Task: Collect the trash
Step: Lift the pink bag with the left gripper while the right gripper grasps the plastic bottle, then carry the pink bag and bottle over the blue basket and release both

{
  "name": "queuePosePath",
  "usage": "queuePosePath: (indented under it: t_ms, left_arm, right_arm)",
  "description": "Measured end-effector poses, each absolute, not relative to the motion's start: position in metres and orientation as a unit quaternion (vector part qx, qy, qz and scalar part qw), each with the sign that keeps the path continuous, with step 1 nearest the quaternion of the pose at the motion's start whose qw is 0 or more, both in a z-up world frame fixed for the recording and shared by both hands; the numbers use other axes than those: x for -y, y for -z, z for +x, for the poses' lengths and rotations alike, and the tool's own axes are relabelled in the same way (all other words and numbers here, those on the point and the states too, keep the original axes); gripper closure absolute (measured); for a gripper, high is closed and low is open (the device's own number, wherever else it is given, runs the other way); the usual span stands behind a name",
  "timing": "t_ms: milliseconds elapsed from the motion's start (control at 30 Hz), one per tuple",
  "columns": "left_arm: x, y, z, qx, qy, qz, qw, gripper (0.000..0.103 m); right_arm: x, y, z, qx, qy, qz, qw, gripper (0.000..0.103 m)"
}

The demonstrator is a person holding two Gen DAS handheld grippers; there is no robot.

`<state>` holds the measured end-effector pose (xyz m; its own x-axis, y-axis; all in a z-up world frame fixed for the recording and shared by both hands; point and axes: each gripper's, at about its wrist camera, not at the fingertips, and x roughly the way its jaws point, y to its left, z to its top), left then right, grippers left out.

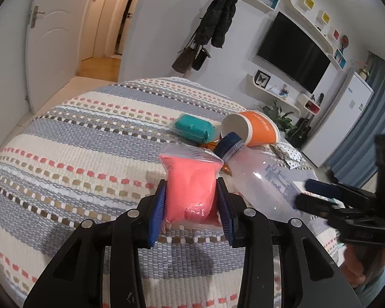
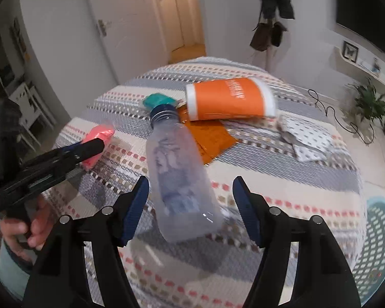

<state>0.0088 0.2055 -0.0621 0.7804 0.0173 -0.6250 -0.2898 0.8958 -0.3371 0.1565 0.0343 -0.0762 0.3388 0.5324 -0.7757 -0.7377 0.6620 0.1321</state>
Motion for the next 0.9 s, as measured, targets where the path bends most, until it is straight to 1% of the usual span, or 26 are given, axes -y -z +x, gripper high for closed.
queuePosePath:
  t_ms: [233,300,467,600,667,900]
  left_arm:
    - [-0.198,0.059,0.008,-0.323,-0.077,-0.205,0.921,0.067]
    - [-0.196,0.059,0.009,-0.324,-0.075,-0.202,0.921,0.067]
    - [-0.190,0.053,0.010,-0.318,-0.069,-0.198,0.924,0.067]
    - [-0.185,0.039,0.014,-0.306,-0.061,-0.190,0.931,0.067]
    - [-0.179,0.030,0.015,-0.300,-0.054,-0.183,0.935,0.067]
    - [-0.139,0.008,0.042,-0.291,0.006,-0.175,0.941,0.067]
  right_arm:
    - [-0.069,0.092,0.160,-0.419,-0.384,-0.156,0.808,0.039]
    - [-0.074,0.095,0.158,-0.422,-0.381,-0.168,0.805,0.044]
    - [-0.075,0.096,0.147,-0.412,-0.373,-0.188,0.810,0.045]
    - [-0.052,0.083,0.145,-0.405,-0.368,-0.153,0.823,0.047]
    - [-0.035,0.072,0.148,-0.401,-0.363,-0.126,0.831,0.051]
    - [0.031,0.032,0.153,-0.368,-0.331,-0.067,0.866,0.051]
